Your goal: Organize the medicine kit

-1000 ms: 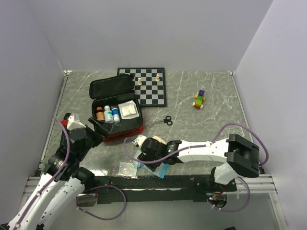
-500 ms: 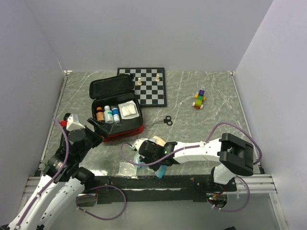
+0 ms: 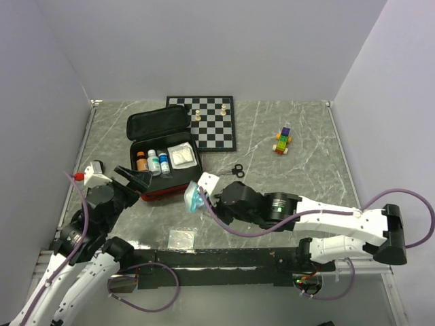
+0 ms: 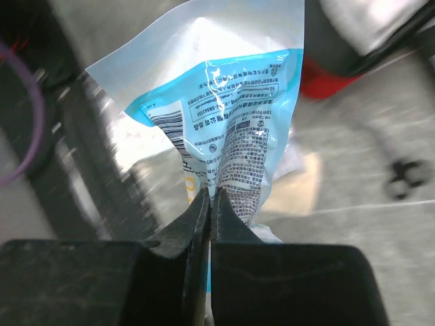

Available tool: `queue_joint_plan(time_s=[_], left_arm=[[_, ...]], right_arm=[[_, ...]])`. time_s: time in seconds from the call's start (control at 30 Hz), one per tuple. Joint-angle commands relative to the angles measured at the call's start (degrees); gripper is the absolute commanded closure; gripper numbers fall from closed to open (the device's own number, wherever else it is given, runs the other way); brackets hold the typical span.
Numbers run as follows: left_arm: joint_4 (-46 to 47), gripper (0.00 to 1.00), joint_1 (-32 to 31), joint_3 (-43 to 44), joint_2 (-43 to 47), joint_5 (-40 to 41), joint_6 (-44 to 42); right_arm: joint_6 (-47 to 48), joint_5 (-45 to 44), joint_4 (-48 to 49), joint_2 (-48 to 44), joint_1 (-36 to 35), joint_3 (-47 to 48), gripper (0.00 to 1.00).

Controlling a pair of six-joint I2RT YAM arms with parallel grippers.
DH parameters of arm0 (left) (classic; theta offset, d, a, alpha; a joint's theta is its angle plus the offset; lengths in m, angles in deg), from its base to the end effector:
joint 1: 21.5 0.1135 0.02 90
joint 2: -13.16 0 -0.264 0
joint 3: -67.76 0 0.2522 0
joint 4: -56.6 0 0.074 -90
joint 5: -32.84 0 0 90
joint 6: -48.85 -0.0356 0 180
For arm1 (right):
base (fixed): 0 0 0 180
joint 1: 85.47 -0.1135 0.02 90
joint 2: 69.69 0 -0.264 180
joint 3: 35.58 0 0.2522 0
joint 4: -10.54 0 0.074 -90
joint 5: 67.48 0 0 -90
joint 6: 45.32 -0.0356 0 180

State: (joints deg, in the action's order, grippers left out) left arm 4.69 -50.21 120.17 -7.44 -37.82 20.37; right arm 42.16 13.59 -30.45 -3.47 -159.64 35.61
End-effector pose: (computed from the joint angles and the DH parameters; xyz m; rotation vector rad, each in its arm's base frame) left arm 0.0831 -0.0320 0.3023 -0.7765 1.8119 -0.7339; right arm 0.0744 0.2420 0.3127 -1.2442 1.8764 0.5730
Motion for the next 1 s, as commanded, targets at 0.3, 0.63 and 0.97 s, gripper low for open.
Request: queue_joint_plan(time_s=[0.3, 0.63, 0.97], left_arm=[[-3.9, 0.01, -0.2, 4.5, 3.1, 6.8, -0.8], [-6.7, 0.01, -0.2, 3.6, 8.6, 10.0, -0.3], [-5.5, 0.01, -0.2, 3.3, 7.4, 8.9, -1.2]], right_arm=[[30.7, -2.8, 31.9, 19.2, 8.3, 9.7, 1.0], [41.2, 13.3, 30.2, 33.2, 13.0, 21.1, 1.0], [50.3, 17.0, 34.9, 40.0, 13.0, 18.5, 1.0]])
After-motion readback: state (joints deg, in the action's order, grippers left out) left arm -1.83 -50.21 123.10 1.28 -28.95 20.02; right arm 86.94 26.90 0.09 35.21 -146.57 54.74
